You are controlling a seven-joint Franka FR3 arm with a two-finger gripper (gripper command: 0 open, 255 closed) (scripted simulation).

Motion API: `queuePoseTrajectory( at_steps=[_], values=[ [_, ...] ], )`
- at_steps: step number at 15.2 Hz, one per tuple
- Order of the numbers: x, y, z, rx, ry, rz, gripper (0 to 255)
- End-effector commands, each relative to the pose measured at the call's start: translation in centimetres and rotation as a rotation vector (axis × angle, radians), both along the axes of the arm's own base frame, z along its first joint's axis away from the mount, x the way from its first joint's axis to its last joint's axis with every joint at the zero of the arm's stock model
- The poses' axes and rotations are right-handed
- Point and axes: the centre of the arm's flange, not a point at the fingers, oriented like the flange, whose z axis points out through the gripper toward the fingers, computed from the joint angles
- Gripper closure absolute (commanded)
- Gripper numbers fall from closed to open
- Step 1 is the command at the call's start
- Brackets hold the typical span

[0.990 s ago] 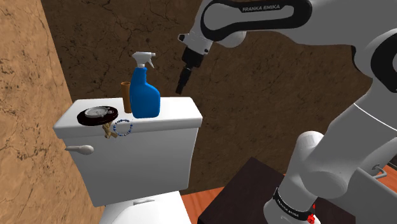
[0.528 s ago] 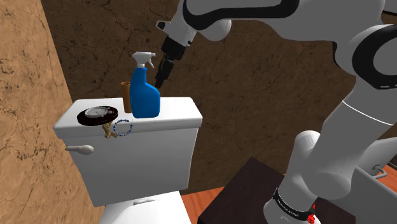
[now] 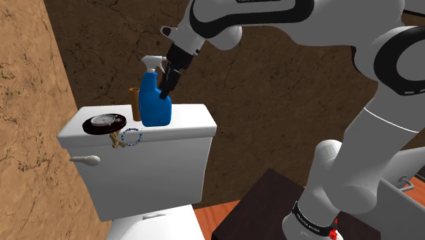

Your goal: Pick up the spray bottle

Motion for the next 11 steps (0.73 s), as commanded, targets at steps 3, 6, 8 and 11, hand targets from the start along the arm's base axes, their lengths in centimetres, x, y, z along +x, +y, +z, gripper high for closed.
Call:
queuePoseTrajectory(
  at_steps=[3,6,8,11],
  values=[
    [-0.02,0.04,-1.32,0.000,-0.001,0.000,0],
    [-0.03,0.07,-1.36,0.000,-0.001,0.000,255],
    [-0.02,0.06,-1.36,0.000,-0.001,0.000,255],
    [-0.03,0.08,-1.36,0.000,-0.001,0.000,255]
  ],
)
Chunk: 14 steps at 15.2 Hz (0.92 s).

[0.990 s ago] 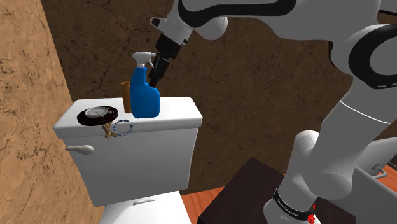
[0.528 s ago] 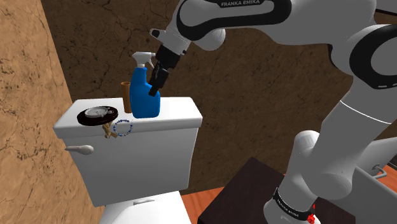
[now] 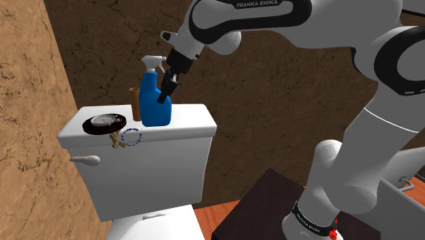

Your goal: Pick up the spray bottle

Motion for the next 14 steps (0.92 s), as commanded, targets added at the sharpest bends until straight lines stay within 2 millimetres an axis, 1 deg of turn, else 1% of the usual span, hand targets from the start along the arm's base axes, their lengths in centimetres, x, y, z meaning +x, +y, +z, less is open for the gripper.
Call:
queuePoseTrajectory(
  at_steps=[1,2,14],
  values=[
    [0.0,0.0,0.0,0.000,0.001,0.000,255],
    [0.0,0.0,0.0,0.000,0.001,0.000,255],
    [0.0,0.0,6.3,0.000,0.001,0.000,255]
  ],
)
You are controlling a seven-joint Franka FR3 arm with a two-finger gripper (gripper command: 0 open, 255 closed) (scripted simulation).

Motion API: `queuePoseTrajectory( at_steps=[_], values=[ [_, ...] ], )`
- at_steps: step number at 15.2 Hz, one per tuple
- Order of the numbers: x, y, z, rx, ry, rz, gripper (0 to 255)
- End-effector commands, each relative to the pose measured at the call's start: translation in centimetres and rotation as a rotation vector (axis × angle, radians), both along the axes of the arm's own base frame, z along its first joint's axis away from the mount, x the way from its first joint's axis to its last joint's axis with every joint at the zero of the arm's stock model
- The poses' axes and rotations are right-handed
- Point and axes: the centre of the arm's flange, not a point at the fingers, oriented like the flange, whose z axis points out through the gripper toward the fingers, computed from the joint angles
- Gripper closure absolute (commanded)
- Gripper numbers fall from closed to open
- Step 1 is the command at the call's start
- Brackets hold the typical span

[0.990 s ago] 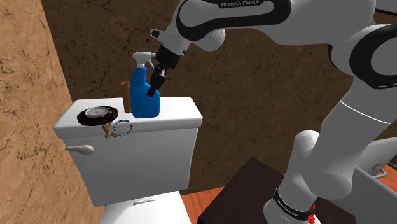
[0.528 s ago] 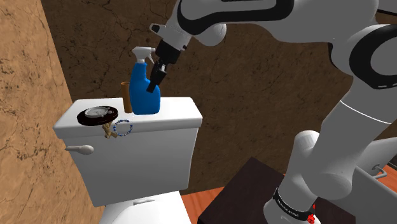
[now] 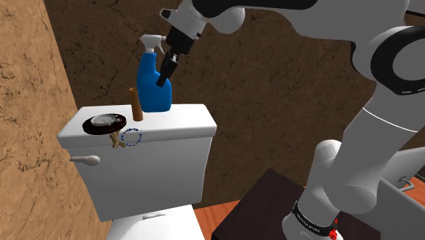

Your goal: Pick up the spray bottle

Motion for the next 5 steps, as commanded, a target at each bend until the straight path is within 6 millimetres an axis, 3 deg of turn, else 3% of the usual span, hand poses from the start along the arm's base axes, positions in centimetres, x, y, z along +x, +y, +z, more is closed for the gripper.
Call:
queuePoseTrajectory(
  at_steps=[1,5],
  values=[
    [-0.1,0.1,1.1,0.000,0.000,0.000,255],
    [-0.1,0.1,2.2,0.000,0.000,0.000,255]
  ],
)
